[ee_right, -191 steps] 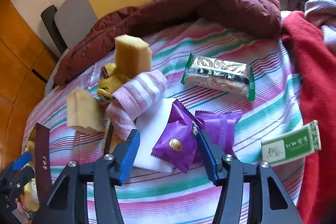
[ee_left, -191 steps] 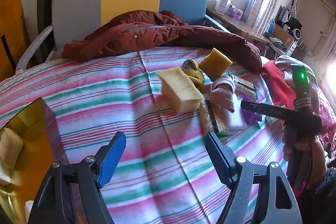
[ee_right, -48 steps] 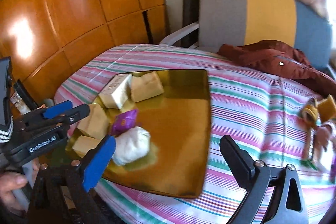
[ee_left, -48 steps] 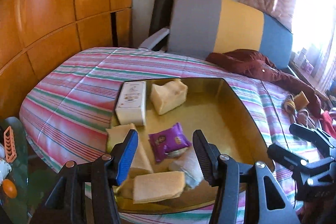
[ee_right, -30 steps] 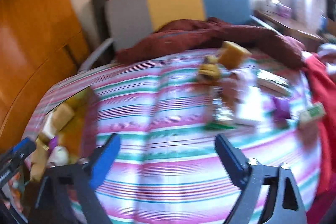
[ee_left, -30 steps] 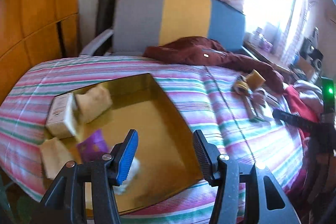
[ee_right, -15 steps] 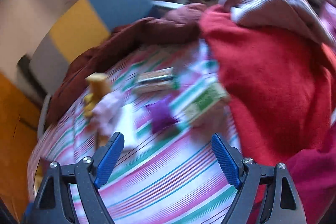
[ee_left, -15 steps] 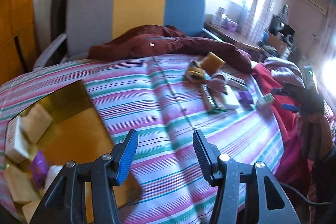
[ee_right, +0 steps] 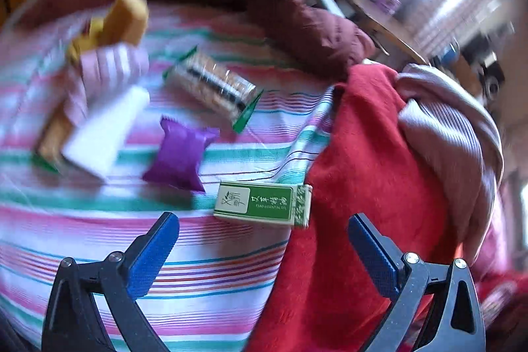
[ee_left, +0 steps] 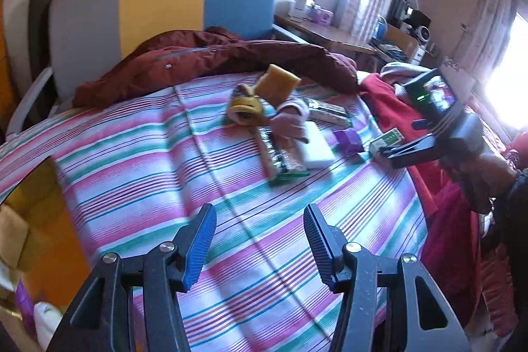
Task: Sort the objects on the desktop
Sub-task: 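Move both grippers back to the pile of items, then grasp the green essential-oil box with the right gripper while the left gripper grasps a purple packet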
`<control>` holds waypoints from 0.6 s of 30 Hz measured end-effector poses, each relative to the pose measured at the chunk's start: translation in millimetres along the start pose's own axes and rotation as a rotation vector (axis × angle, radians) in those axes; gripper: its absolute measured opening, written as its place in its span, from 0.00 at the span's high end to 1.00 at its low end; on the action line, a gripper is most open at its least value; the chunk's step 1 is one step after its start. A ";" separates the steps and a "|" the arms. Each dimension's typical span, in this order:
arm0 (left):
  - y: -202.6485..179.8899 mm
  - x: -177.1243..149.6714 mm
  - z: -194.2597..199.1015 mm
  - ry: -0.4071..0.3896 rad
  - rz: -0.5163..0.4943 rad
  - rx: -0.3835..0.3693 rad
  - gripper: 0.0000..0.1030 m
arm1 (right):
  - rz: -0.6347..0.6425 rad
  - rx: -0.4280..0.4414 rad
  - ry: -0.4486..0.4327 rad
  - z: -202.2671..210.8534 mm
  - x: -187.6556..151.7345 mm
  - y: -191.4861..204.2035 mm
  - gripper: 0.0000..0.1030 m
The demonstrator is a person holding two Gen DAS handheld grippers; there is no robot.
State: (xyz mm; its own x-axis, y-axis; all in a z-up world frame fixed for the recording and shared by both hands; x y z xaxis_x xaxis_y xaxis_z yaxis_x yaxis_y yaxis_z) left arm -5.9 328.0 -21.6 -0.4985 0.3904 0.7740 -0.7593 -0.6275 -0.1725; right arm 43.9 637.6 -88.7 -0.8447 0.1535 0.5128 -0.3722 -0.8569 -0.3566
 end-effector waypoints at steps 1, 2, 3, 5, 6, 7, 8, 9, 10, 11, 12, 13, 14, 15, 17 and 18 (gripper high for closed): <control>-3.4 2.1 -4.2 0.004 -0.005 -0.010 0.46 | 0.028 -0.014 0.009 -6.3 -0.1 2.4 0.00; -6.7 3.9 -7.7 0.009 -0.011 -0.017 0.46 | 0.050 -0.030 0.022 -13.2 0.1 3.0 0.01; -10.5 6.1 -11.6 0.010 -0.020 -0.020 0.46 | 0.061 -0.038 0.029 -18.8 0.6 2.5 0.01; -16.4 9.8 -18.9 0.014 -0.033 -0.029 0.46 | 0.062 -0.027 0.034 -26.7 1.2 0.5 0.08; -19.1 11.5 -22.8 0.018 -0.036 -0.034 0.46 | 0.060 -0.016 0.041 -31.2 1.4 0.5 0.12; -21.6 13.1 -26.3 0.021 -0.039 -0.039 0.46 | 0.059 -0.004 0.045 -34.3 0.8 0.1 0.22; -25.3 15.1 -30.7 0.024 -0.045 -0.046 0.46 | 0.062 0.003 0.045 -36.7 -0.1 -0.4 0.26; -27.8 16.6 -34.3 0.027 -0.048 -0.051 0.46 | 0.063 0.001 0.049 -39.4 0.0 -0.6 0.27; -30.9 18.0 -37.9 0.031 -0.051 -0.059 0.46 | 0.059 0.006 0.048 -41.3 -0.1 -1.6 0.27; -35.0 19.7 -42.5 0.036 -0.054 -0.070 0.46 | 0.050 0.016 0.041 -39.5 0.4 -2.3 0.27; -39.0 20.5 -46.7 0.042 -0.057 -0.079 0.46 | 0.037 0.034 0.035 -38.2 0.9 -4.1 0.27; -42.8 21.6 -51.4 0.049 -0.062 -0.087 0.46 | 0.025 0.051 0.030 -36.6 1.1 -6.1 0.27; -47.7 22.5 -56.2 0.056 -0.069 -0.097 0.46 | 0.022 0.052 0.024 -33.5 1.2 -8.7 0.27; -54.3 23.6 -63.1 0.065 -0.075 -0.113 0.46 | 0.023 0.049 0.019 -31.7 1.7 -9.6 0.27; -64.3 26.7 -74.6 0.084 -0.075 -0.143 0.46 | 0.006 0.073 0.001 -24.6 2.9 -13.1 0.27; -71.5 29.1 -82.9 0.094 -0.073 -0.164 0.46 | -0.005 0.078 -0.008 -21.2 3.2 -14.9 0.27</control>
Point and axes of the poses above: each gripper's, at about its wrist camera, not at the fingertips, and z roughly against the way its jaws point, y to its left, x to its top, the point moved 3 cm from there along -z, roughly the way its jaws point, and after that the axes turned 11 degrees about -y, right-handed, at the moved point
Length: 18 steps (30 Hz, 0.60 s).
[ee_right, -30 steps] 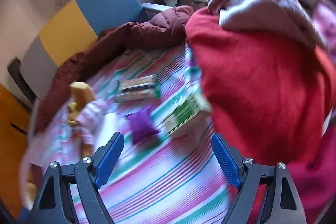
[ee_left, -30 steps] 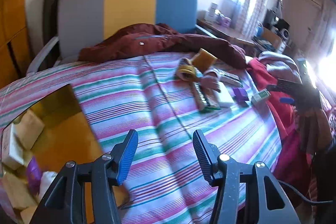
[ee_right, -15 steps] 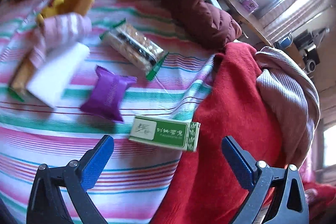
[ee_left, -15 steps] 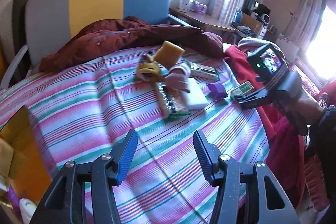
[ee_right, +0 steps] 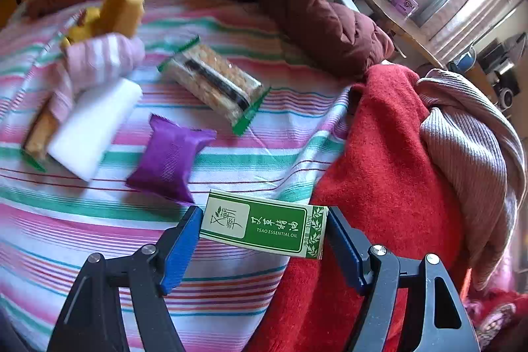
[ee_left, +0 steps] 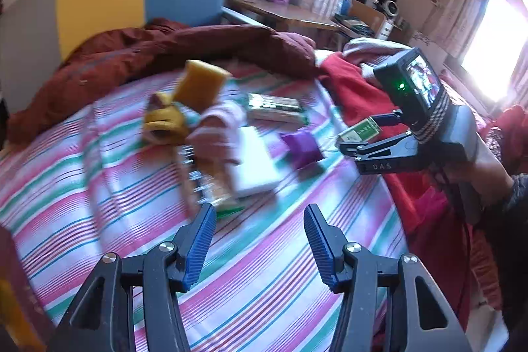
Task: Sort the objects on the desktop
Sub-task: 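Grasp the green essential-oil box with the right gripper while the left gripper grasps a purple packet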
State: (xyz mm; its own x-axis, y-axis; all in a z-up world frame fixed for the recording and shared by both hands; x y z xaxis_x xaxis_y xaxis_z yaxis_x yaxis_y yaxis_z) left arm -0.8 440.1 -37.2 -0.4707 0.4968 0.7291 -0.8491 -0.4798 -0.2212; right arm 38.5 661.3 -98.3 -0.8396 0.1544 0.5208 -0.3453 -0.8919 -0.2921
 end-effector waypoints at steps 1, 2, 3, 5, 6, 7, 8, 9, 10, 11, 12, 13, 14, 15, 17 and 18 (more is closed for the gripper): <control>-4.0 2.5 -6.9 0.011 0.005 -0.017 0.46 | -0.005 -0.006 -0.010 3.4 0.4 -2.3 0.27; -8.4 5.7 -14.5 0.022 0.012 -0.038 0.46 | -0.018 -0.019 -0.022 7.9 -0.5 -6.9 0.27; -14.3 9.8 -24.5 0.029 0.015 -0.063 0.46 | -0.040 -0.029 -0.034 12.1 -1.8 -12.7 0.27; -23.2 16.1 -42.5 0.044 0.003 -0.068 0.46 | -0.098 -0.048 -0.062 23.3 -3.1 -19.2 0.27; -27.5 19.4 -50.1 0.050 -0.002 -0.068 0.46 | -0.122 -0.052 -0.073 20.1 -2.0 -24.2 0.27; -31.0 22.2 -57.4 0.054 -0.007 -0.073 0.46 | -0.151 -0.054 -0.086 21.8 -1.3 -30.5 0.27; -34.5 24.9 -65.5 0.059 -0.010 -0.076 0.46 | -0.185 -0.051 -0.099 23.9 -2.0 -36.5 0.27; -38.6 28.5 -76.6 0.070 -0.011 -0.072 0.46 | -0.212 -0.047 -0.109 23.4 -2.5 -41.2 0.27; -41.9 31.0 -84.7 0.074 -0.011 -0.070 0.46 | -0.243 -0.040 -0.121 24.1 -2.7 -47.4 0.27; -45.7 34.0 -95.3 0.078 -0.011 -0.069 0.46 | -0.278 -0.029 -0.133 25.8 -4.0 -53.3 0.27; -47.0 35.2 -101.8 0.087 -0.008 -0.064 0.46 | -0.303 -0.020 -0.141 25.6 -4.9 -56.6 0.27; -48.9 36.6 -109.9 0.101 -0.002 -0.061 0.46 | -0.328 -0.015 -0.150 27.4 -5.8 -60.7 0.27; -50.9 37.4 -117.1 0.105 0.002 -0.062 0.46 | -0.358 -0.006 -0.166 29.7 -6.6 -65.4 0.27; -52.4 38.2 -126.0 0.111 0.003 -0.048 0.46 | -0.373 0.002 -0.176 30.0 -6.7 -68.3 0.27; -53.1 38.0 -140.8 0.142 0.017 -0.027 0.46 | -0.413 0.016 -0.199 33.6 -9.0 -73.8 0.27; -54.1 37.6 -149.1 0.152 0.023 -0.026 0.46 | -0.429 0.021 -0.210 35.0 -9.3 -76.0 0.27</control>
Point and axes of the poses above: each gripper's, at about its wrist camera, not at the fingertips, and z roughly against the way its jaws point, y to its left, x to its top, the point moved 3 cm from there along -z, roughly the way its jaws point, and after that the axes turned 11 degrees about -y, right-handed, at the moved point
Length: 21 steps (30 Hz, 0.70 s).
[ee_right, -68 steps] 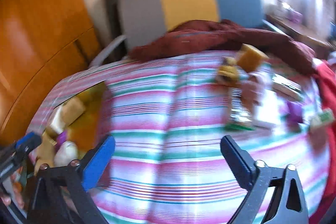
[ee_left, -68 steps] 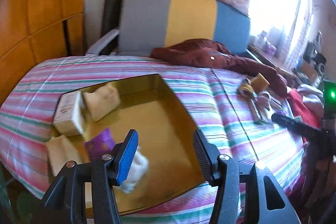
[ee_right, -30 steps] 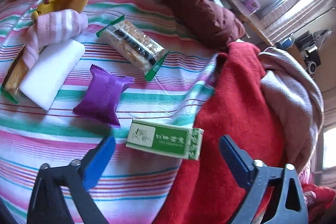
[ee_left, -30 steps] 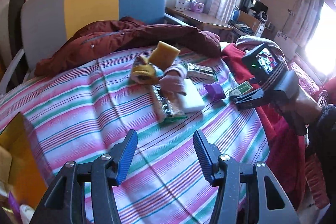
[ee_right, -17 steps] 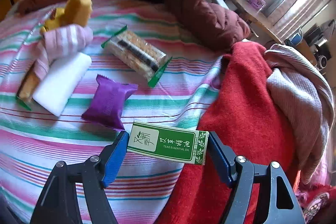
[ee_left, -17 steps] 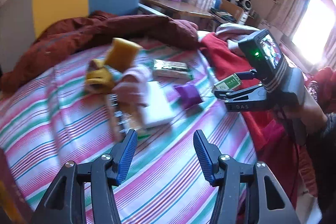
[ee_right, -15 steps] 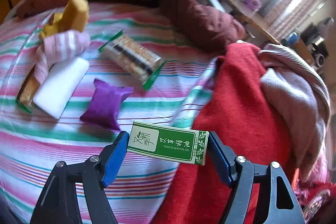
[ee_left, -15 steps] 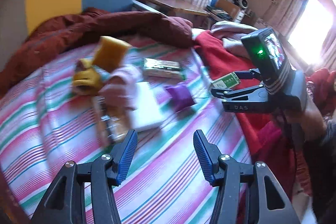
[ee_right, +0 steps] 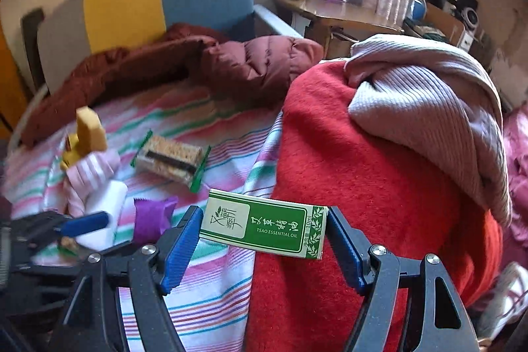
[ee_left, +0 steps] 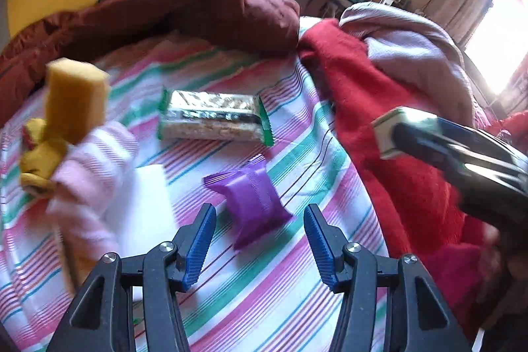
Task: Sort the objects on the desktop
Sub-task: 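Grasp the green essential-oil box with the right gripper while the left gripper grasps a purple packet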
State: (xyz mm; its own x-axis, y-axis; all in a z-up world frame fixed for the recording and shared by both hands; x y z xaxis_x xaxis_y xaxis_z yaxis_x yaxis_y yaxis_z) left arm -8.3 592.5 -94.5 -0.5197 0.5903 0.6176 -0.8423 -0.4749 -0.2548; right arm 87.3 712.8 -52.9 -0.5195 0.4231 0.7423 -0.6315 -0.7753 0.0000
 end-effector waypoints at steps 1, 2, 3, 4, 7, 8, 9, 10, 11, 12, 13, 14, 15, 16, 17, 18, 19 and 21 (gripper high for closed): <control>-0.1 0.8 -6.3 0.000 -0.002 0.019 0.46 | -0.009 0.004 -0.007 2.5 0.4 -1.5 0.27; -0.4 1.7 -13.1 0.001 -0.009 0.044 0.46 | -0.020 0.015 -0.016 4.1 1.1 -2.4 0.27; -1.7 2.3 -22.3 0.010 -0.022 0.061 0.46 | -0.025 0.020 -0.019 4.4 1.5 -3.2 0.27; -1.7 1.9 -29.0 0.020 -0.027 0.073 0.47 | -0.031 0.022 -0.024 5.1 2.0 -3.6 0.27; -3.5 -2.3 -40.6 0.017 -0.071 0.121 0.63 | -0.040 0.030 -0.033 6.1 2.4 -5.0 0.27; -5.6 -4.0 -39.8 0.005 -0.096 0.124 0.64 | -0.043 0.033 -0.036 6.7 2.6 -5.2 0.27; -6.7 -6.8 -37.7 0.002 -0.099 0.107 0.65 | -0.046 0.036 -0.037 7.0 2.8 -5.6 0.27; -6.8 -8.4 -35.6 0.001 -0.095 0.092 0.65 | -0.048 0.037 -0.039 7.1 2.9 -6.1 0.27; -6.0 -11.2 -32.2 -0.001 -0.093 0.082 0.66 | -0.049 0.040 -0.039 7.0 3.0 -6.1 0.27; -4.6 -14.5 -27.8 -0.004 -0.092 0.078 0.66 | -0.051 0.042 -0.038 6.8 2.8 -6.3 0.27; -3.2 -16.9 -23.2 -0.009 -0.089 0.074 0.66 | -0.052 0.040 -0.037 6.5 2.6 -6.1 0.27; -1.5 -19.2 -17.2 -0.017 -0.083 0.070 0.66 | -0.051 0.040 -0.036 6.2 2.6 -5.7 0.27; 0.8 -22.2 -8.1 -0.026 -0.075 0.068 0.66 | -0.050 0.041 -0.036 5.7 2.5 -5.1 0.27; 2.7 -24.2 -0.6 -0.035 -0.072 0.071 0.66 | -0.048 0.040 -0.038 5.5 2.7 -4.4 0.27; 4.7 -26.4 9.7 -0.050 -0.072 0.080 0.66 | -0.043 0.039 -0.039 5.4 2.8 -3.3 0.27; 6.8 -27.6 19.2 -0.066 -0.068 0.083 0.66 | -0.038 0.040 -0.039 5.3 2.8 -2.2 0.27; 9.7 -28.4 28.2 -0.080 -0.059 0.083 0.66 | -0.031 0.040 -0.041 5.6 2.9 -0.5 0.27; 15.2 -29.0 50.3 -0.116 -0.040 0.095 0.66 | -0.007 0.046 -0.043 7.6 2.9 6.1 0.27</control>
Point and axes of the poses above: each gripper's, at about its wrist camera, not at the fingertips, and z roughly against the way its jaws point, y to its left, x to its top, the point moved 3 cm from there along -z, roughly the way its jaws point, and after that the axes turned 11 degrees about -y, right-handed, at the moved point
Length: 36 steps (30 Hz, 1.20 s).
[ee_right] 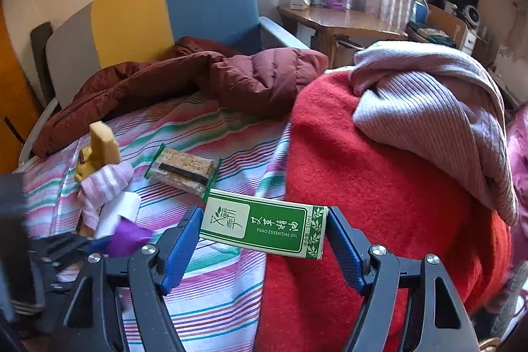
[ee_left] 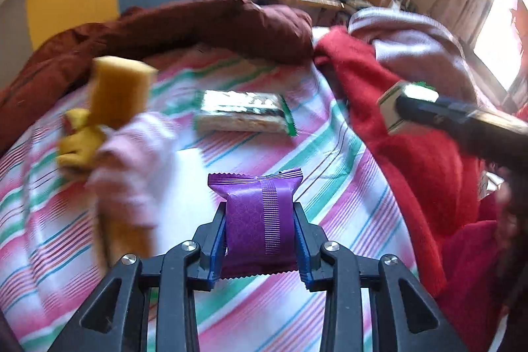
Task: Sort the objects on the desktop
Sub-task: 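Grasp the green essential-oil box with the right gripper while the left gripper grasps a purple packet, then carry the green box and purple packet to the gold tray and release both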
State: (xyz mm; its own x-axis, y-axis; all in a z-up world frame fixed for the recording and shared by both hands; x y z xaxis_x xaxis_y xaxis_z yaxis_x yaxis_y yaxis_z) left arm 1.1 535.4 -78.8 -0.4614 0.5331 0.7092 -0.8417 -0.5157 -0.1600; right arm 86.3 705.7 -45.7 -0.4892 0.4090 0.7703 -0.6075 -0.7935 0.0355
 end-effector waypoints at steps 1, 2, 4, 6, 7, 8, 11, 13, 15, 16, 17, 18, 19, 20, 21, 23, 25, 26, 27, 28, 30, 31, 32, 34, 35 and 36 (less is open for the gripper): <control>4.0 1.5 8.4 -0.017 0.005 0.008 0.66 | 0.009 0.007 0.003 1.1 -0.6 4.4 0.27; 8.1 1.1 18.3 -0.035 0.009 0.018 0.66 | 0.019 0.017 0.008 2.3 -1.2 10.1 0.27; 19.7 -0.3 41.5 -0.068 0.025 0.043 0.66 | 0.033 0.038 0.011 6.4 -2.6 21.2 0.27; 30.7 -3.5 62.6 -0.097 0.040 0.075 0.66 | 0.043 0.067 0.013 11.1 -5.1 33.9 0.27; 36.3 -5.3 71.7 -0.108 0.049 0.085 0.66 | 0.046 0.083 0.014 13.7 -6.5 40.9 0.27; 41.8 -6.9 80.9 -0.121 0.055 0.098 0.66 | 0.048 0.102 0.015 17.2 -8.0 50.0 0.27; 60.2 -15.0 112.4 -0.163 0.067 0.150 0.66 | 0.050 0.154 0.010 27.0 -10.9 74.7 0.27; 70.9 -21.6 129.1 -0.179 0.080 0.179 0.66 | 0.048 0.189 0.006 33.3 -13.0 89.8 0.27; 82.2 -28.0 147.2 -0.199 0.090 0.211 0.66 | 0.050 0.235 0.001 40.5 -15.4 110.5 0.27; 87.3 -31.2 155.0 -0.206 0.096 0.223 0.66 | 0.053 0.253 0.000 43.3 -17.1 119.2 0.27; 94.0 -35.3 164.4 -0.215 0.105 0.241 0.66 | 0.058 0.280 0.002 46.9 -19.9 132.7 0.27; 99.2 -38.2 170.9 -0.221 0.111 0.252 0.66 | 0.062 0.295 0.004 49.3 -21.8 140.7 0.27; 105.5 -42.5 178.8 -0.226 0.121 0.265 0.66 | 0.066 0.315 0.007 51.8 -24.4 151.9 0.27; 112.9 -47.6 187.8 -0.233 0.131 0.285 0.66 | 0.071 0.340 0.009 54.4 -27.2 164.2 0.27; 117.2 -51.1 193.1 -0.237 0.136 0.298 0.66 | 0.075 0.366 0.013 56.7 -30.2 176.9 0.27; 129.6 -60.4 207.7 -0.247 0.156 0.328 0.66 | 0.080 0.414 0.020 60.0 -35.3 199.9 0.27; 141.5 -69.2 220.9 -0.256 0.171 0.359 0.66 | 0.094 0.454 0.026 64.3 -40.7 223.7 0.27; 148.4 -74.2 227.7 -0.259 0.184 0.373 0.66 | 0.101 0.469 0.027 66.4 -43.1 233.1 0.27; 155.1 -79.2 233.9 -0.261 0.196 0.388 0.66 | 0.109 0.490 0.030 68.6 -46.1 244.4 0.27; 160.8 -83.3 238.9 -0.262 0.205 0.400 0.66 | 0.115 0.508 0.034 70.6 -48.8 255.0 0.27; 173.7 -93.5 250.2 -0.267 0.231 0.428 0.66 | 0.129 0.542 0.039 75.0 -54.4 276.8 0.27; 178.7 -98.2 255.6 -0.269 0.242 0.439 0.66 | 0.135 0.560 0.043 77.0 -57.0 286.5 0.27; 185.6 -104.2 261.6 -0.272 0.257 0.454 0.66 | 0.142 0.578 0.048 79.4 -60.4 297.6 0.27; 194.9 -112.8 269.0 -0.274 0.276 0.473 0.66 | 0.155 0.604 0.055 83.3 -66.5 315.5 0.27; 200.4 -118.5 273.8 -0.275 0.287 0.485 0.66 | 0.159 0.620 0.061 85.8 -70.3 324.7 0.27; 205.1 -123.5 277.7 -0.276 0.297 0.493 0.66 | 0.160 0.630 0.064 87.6 -73.5 331.3 0.27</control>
State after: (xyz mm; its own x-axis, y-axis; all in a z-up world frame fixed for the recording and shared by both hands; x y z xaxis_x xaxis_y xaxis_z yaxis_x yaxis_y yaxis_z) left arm -36.6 177.6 -8.5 -0.5109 0.1615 0.8443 -0.4305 -0.8982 -0.0886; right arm -24.2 373.2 -34.8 -0.5916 0.2746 0.7580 -0.0505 -0.9510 0.3051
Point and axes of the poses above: each gripper's, at about its wrist camera, not at the fingertips, and z roughly against the way its jaws point, y to its left, x to its top, the point moved 3 cm from there along -z, roughly the way its jaws point, and after that the axes turned 11 degrees about -y, right-handed, at the moved point
